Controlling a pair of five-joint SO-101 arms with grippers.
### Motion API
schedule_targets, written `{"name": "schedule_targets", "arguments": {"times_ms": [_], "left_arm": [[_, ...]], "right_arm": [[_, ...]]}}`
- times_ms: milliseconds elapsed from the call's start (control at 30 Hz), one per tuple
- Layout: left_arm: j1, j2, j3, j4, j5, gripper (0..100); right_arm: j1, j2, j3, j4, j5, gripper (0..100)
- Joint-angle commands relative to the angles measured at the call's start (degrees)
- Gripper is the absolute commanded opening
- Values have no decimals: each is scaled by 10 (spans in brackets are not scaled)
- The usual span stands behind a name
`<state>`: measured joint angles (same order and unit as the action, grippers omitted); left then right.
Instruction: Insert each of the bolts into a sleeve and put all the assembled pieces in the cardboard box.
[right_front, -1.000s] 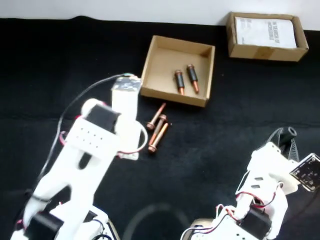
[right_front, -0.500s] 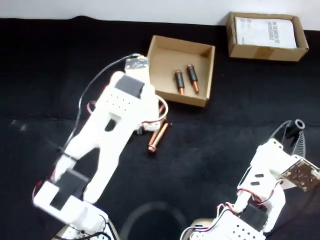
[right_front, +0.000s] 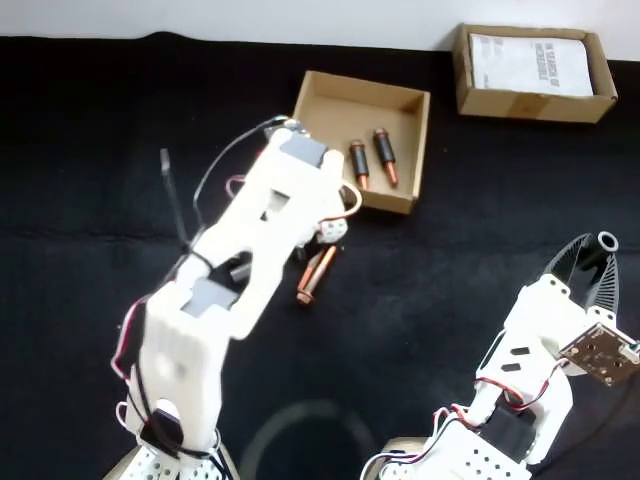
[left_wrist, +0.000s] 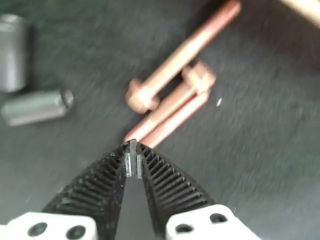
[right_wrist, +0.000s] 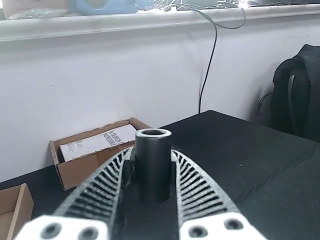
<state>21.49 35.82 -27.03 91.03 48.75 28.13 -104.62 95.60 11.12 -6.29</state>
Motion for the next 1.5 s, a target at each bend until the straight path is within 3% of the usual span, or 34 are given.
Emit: {"name": "schedule_targets", "arguments": {"times_ms": [0, 367, 933, 1167, 1333, 1467], "left_arm": [[9, 74, -124, 2, 18, 10], [-17, 259, -305, 2, 28, 10], [-190, 278, -393, -18, 26, 10], [-191, 275, -420, -21, 26, 13], [-164, 275, -478, 36, 26, 15], [-135, 276, -510, 88, 29, 115]], "right_arm": [[5, -6, 61, -15, 7, 7], [5, -6, 47, -15, 7, 7], [-1, -6, 46, -15, 7, 7], [-1, -6, 45, -13, 7, 7], [-2, -6, 45, -11, 8, 7], [-34, -6, 45, -11, 52, 7]]}}
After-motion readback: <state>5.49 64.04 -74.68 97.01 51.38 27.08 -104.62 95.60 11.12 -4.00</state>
